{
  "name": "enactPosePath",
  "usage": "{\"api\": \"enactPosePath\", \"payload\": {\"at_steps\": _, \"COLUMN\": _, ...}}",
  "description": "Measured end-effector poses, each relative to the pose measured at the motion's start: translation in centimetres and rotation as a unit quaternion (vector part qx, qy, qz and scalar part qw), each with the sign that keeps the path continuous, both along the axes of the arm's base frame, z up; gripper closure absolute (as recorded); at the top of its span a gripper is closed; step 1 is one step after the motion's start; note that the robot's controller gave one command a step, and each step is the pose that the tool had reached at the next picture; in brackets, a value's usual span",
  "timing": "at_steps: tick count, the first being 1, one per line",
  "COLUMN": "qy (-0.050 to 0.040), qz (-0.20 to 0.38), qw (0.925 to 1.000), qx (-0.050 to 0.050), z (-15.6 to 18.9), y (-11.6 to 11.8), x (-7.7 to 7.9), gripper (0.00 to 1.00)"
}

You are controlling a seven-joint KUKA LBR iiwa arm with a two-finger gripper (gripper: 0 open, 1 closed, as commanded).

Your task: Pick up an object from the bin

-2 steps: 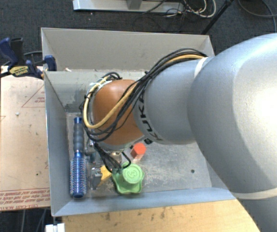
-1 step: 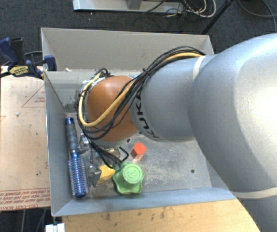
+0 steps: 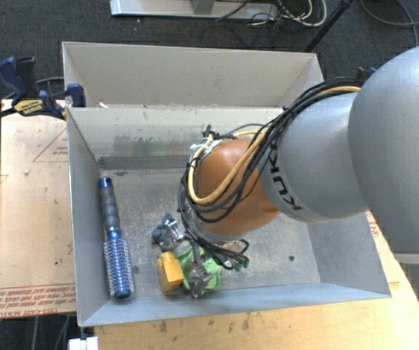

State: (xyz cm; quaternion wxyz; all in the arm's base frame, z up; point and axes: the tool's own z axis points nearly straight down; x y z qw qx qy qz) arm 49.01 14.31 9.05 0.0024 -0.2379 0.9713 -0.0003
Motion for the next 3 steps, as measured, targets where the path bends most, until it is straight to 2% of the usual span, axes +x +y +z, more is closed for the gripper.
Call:
{"api": "enactPosePath", "payload": {"at_steps": 1, "qy": 0.002, "qz": 0.002, "qw": 1.0, "qx": 0.001, "z": -0.1, "y": 0.3, "x": -0.1, "gripper": 1.0}}
{"api": "enactPosePath", "payload": {"at_steps": 2, "qy": 0.0001, "qz": 0.002, "qw": 1.0, "qx": 0.001, "z": 0.0, "y": 0.3, "x": 0.0, "gripper": 0.0}}
{"api": "enactPosePath", "payload": {"at_steps": 3, "qy": 0.001, "qz": 0.064, "qw": 0.9979, "qx": -0.001, "z": -1.7, "y": 5.4, "x": 2.2, "gripper": 0.0}}
